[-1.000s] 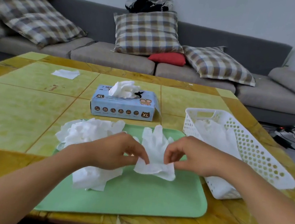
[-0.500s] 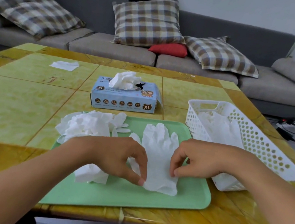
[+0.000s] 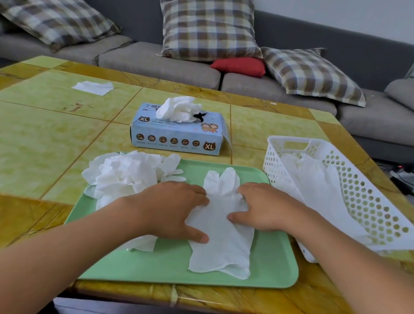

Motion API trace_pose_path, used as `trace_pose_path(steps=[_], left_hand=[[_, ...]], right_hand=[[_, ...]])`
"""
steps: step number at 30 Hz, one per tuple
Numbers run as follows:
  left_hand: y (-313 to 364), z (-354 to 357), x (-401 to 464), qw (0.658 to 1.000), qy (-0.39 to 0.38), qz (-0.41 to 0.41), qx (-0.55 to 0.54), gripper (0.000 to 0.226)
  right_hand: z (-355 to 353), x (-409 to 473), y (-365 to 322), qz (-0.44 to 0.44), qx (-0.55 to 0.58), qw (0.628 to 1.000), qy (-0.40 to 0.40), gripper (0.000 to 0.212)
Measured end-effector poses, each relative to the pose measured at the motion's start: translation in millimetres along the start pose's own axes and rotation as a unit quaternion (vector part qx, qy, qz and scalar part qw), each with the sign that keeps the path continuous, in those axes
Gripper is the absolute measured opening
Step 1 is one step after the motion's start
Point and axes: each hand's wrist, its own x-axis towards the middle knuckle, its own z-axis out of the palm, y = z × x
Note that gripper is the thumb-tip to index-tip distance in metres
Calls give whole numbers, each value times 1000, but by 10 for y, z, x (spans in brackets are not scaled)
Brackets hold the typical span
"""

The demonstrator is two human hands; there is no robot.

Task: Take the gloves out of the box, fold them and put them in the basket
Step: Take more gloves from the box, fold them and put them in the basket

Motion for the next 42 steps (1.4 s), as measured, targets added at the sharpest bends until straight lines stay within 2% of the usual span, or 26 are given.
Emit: trace_pose_path(steps=[3,5,7,8,10,11,12,14,15,20,24,26,27,28,29,30,32,33,34,36,37,39,41,42], left_hand=[[9,25,9,1000,7,-1,-2,86],[-18,-15,19,1000,13,5,-27,79],[-106,-137,19,997,50,8,-59,65],[-175,-223,-16,994,74,2,-79,58],[-326,-411,-99,987,102,-15,-120,41],[-386,-486,-143,985,102,-20,-135,32],[-450,-525,-210,985,96,-22,-144,25],[-516,-533,-290,986,71,-16,-147,17],[-541,-509,-335,987,60,-14,-149,16],[-734,-333,-542,989,31,-40,-141,33],[-873,-297,-549,989,-3,-56,-135,48],[-932,-247,-511,990,-27,-61,-126,51],[-950,-221,-487,990,-35,-65,-121,51],[-958,-202,-477,991,-40,-65,-114,51],[-946,-201,-486,991,-36,-62,-109,50],[-916,-225,-493,993,-11,-50,-104,49],[-817,-316,-515,987,103,-7,-122,48],[-724,-377,-549,972,159,10,-176,47],[-596,-451,-550,947,179,21,-266,49],[-311,-546,-525,861,117,41,-493,63],[-187,-534,-485,816,91,45,-568,62],[29,-486,-361,748,113,13,-654,45],[130,-461,-266,711,176,-51,-679,30],[123,-435,-224,711,204,-76,-668,26]], right_hand=[[36,-14,-2,17,7,1000,17,46],[39,-50,-35,-1,14,997,70,47],[6,-136,-139,-58,37,985,158,45],[-8,-189,-243,-112,80,974,179,37],[-28,-347,-517,-210,205,945,148,22],[-12,-413,-652,-236,242,935,109,25],[37,-430,-789,-256,244,932,83,36],[161,-353,-944,-267,160,946,93,61],[220,-292,-998,-259,134,951,107,63],[326,-170,-1016,-250,141,952,109,17],[263,-309,-921,-316,114,941,38,13],[114,-418,-810,-307,216,927,-8,10],[7,-489,-749,-286,315,904,-34,11],[-105,-555,-690,-257,436,861,-54,12],[-199,-589,-624,-220,557,798,-67,12],[-283,-612,-556,-189,652,731,-63,15],[-379,-602,-480,-151,763,627,-40,24],[-390,-571,-475,-128,794,594,-38,26],[-409,-559,-467,-100,817,567,-42,29],[-397,-532,-482,-56,837,540,-66,37],[-372,-519,-493,-46,837,540,-77,40],[-329,-530,-493,-51,836,538,-97,44],[-311,-541,-478,-51,828,547,-111,60],[-307,-546,-460,-42,816,565,-111,69]])
